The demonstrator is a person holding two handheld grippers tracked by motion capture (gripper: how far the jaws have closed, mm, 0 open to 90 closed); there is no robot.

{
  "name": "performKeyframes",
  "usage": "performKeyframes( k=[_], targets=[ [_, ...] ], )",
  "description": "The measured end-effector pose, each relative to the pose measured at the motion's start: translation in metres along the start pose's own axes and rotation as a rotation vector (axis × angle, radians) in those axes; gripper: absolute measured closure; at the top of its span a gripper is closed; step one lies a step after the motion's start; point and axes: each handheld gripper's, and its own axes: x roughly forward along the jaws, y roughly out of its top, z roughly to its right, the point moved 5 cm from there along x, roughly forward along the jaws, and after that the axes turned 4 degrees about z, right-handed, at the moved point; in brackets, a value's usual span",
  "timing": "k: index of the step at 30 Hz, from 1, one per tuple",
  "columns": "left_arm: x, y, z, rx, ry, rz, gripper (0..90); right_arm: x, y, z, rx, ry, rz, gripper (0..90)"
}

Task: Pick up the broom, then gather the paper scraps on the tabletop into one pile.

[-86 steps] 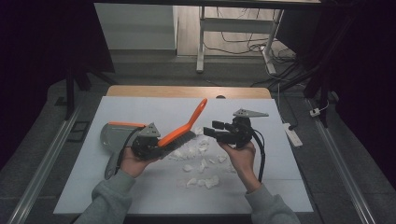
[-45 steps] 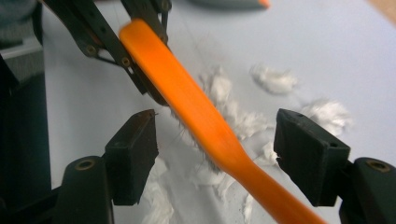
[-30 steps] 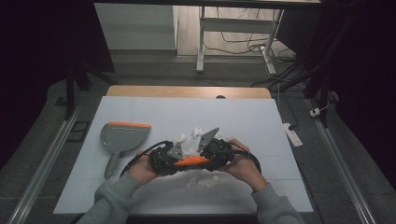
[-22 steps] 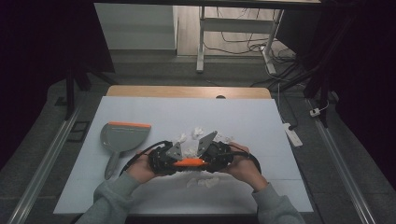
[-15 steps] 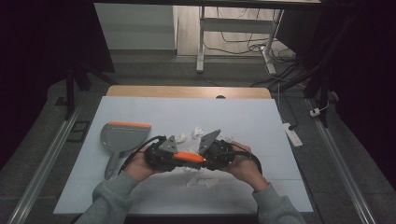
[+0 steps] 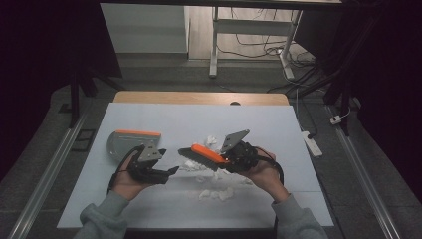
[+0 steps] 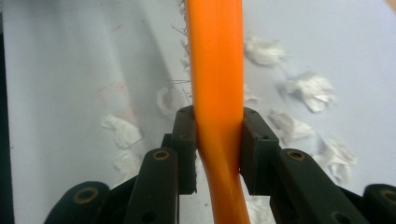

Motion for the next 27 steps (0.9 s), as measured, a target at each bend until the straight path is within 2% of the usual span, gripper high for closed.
performKeyframes(
  k=[2,6,8,9,14,15,17,20,21,27],
  targets=[
    [-0.007,-0.012,-0.004,-0.019,0.021,-0.014,27.2,-0.005,-0.001,0.004,0.013,-0.016,0.011,70.3],
    [-0.014,-0.023,-0.010,-0.048,0.038,-0.016,26.8,-0.012,-0.003,0.010,0.038,-0.047,0.031,70.3],
    [-0.019,-0.029,-0.012,-0.069,0.045,-0.003,26.8,-0.016,-0.004,0.015,0.057,-0.061,0.048,70.3],
    [-0.022,-0.032,-0.013,-0.082,0.050,0.005,26.8,-0.021,-0.006,0.020,0.079,-0.083,0.060,70.3],
    [-0.034,-0.044,-0.021,-0.122,0.078,0.027,26.6,-0.028,-0.010,0.027,0.111,-0.116,0.074,70.3],
    [-0.037,-0.046,-0.023,-0.130,0.085,0.029,26.1,-0.032,-0.012,0.031,0.127,-0.141,0.080,70.2],
    [-0.041,-0.051,-0.027,-0.143,0.099,0.036,25.9,-0.036,-0.014,0.035,0.134,-0.161,0.087,70.2],
    [-0.047,-0.056,-0.029,-0.157,0.084,0.044,25.9,-0.042,-0.017,0.039,0.150,-0.178,0.094,70.2],
    [-0.048,-0.058,-0.030,-0.162,0.092,0.045,25.9,-0.048,-0.019,0.043,0.161,-0.205,0.090,70.2],
    [-0.050,-0.066,-0.035,-0.186,0.105,0.033,24.3,-0.065,-0.024,0.052,0.199,-0.244,0.113,70.2]
  ],
)
